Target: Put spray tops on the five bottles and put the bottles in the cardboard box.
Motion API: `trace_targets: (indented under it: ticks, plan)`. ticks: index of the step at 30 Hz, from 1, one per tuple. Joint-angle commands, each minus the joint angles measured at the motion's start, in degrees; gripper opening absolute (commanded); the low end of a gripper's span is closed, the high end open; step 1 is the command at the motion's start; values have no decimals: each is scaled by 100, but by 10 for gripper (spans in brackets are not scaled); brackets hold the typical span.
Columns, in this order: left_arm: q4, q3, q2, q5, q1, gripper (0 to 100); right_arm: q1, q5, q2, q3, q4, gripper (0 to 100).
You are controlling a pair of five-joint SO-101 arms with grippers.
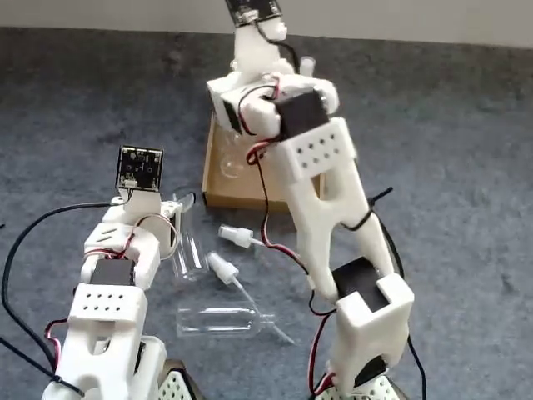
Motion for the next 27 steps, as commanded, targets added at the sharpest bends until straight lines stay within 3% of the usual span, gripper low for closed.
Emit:
trace_targets:
  ticks: [1, 6, 11, 15, 19, 27]
  plan:
    - [-141, -330, 40, 0, 84, 195, -180, 659, -479, -1138, 1367, 228]
    - [-149, -374, 40, 9, -251, 195, -418, 1134, -541, -1226, 1780, 225]
    - [-290, -391, 40, 18, -497, 195, -927, 1134, -989, 57, 1780, 225]
    - [-967, -549, 48, 44, -1675, 195, -1684, 1116, -1525, 1235, 1640, 225]
    - [-1046, -611, 57, 290, -2897, 195, -2193, 905, -1701, 2378, 462, 225]
    - [-1345, -778, 57, 149, -4400, 196, -2422, 9, -1701, 5200, -2378, 228]
